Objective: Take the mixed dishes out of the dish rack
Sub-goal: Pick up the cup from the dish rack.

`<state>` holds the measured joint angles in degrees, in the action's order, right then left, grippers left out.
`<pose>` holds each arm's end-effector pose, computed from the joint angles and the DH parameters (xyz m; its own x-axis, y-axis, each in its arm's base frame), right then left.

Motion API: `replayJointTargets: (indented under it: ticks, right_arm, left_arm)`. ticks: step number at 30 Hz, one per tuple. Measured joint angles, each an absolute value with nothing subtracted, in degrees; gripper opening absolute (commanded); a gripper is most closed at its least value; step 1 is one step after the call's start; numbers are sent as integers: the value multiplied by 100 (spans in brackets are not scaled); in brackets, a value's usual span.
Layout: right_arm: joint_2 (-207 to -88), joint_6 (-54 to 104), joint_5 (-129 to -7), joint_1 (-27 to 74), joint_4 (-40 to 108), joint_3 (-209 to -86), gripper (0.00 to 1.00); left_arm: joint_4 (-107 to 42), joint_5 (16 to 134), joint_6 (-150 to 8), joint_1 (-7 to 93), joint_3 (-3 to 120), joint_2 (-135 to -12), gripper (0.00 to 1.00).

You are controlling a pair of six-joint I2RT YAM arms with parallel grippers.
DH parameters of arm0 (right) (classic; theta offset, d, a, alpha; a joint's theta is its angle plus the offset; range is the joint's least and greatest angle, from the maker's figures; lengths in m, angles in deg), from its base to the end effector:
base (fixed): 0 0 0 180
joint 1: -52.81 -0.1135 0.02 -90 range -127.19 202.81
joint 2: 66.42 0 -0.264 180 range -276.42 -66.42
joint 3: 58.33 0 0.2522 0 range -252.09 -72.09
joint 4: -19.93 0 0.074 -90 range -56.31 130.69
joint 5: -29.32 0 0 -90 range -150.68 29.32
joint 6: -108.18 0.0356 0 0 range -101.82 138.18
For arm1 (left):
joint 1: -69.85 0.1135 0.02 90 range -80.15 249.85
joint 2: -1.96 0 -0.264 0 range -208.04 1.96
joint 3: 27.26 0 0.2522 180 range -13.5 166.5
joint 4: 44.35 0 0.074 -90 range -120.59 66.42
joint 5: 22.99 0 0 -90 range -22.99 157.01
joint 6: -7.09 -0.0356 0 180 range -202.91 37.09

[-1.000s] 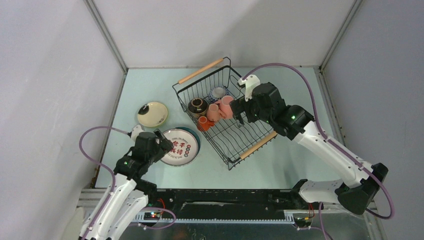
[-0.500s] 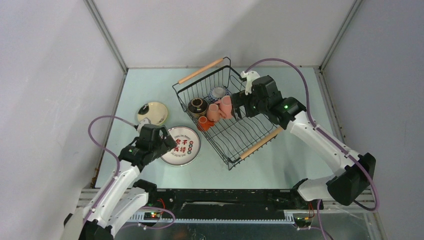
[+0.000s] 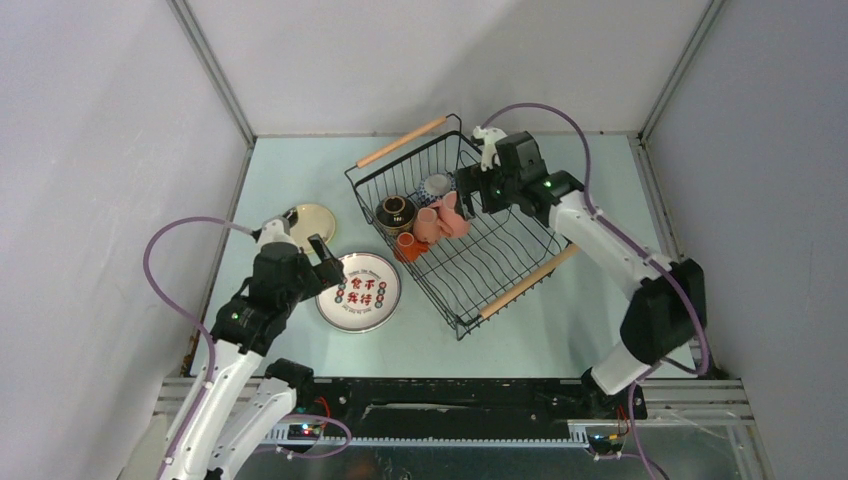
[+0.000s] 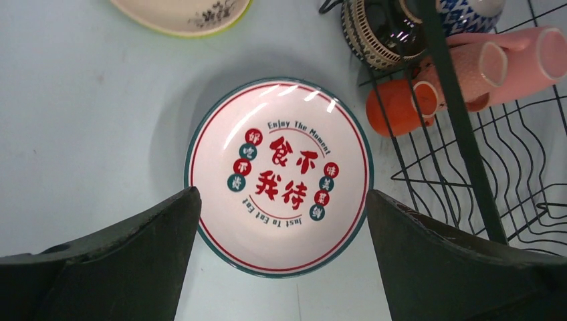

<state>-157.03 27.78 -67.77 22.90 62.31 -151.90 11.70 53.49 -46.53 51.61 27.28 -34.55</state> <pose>0.3091 0.1829 0.3211 -0.6390 -0.1767 -0.7486 -0.4776 0.8541 0.2061 0.1291 -0.0338 0.2817 -0.5477 -0.4267 -0.7197 -0.2428 0.9042 -0.3513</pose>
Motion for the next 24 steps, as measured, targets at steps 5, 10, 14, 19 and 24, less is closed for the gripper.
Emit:
replayJointTargets:
  ticks: [5, 10, 14, 19, 24]
  right_arm:
    - [-16660, 1913, -7175, 2303, 6452, -16119, 99]
    - [-17404, 1106, -7464, 2314, 6714, -16855, 96]
    - [-17782, 693, -7737, 2381, 6932, -17087, 95]
    - [-18105, 306, -7960, 2473, 7005, -17170, 95]
    - [-18343, 107, -8089, 2541, 7000, -17258, 90]
  left_arm:
    - [1023, 5356, -5291, 5161, 2761, -3247, 100]
    - [899, 5321, -5803, 5161, 2747, -3020, 100]
    - [724, 5255, -6063, 5161, 2649, -2873, 100]
    - [676, 5161, -6231, 5161, 2592, -2963, 100]
    - [632, 5106, -6290, 5161, 2592, -3203, 100]
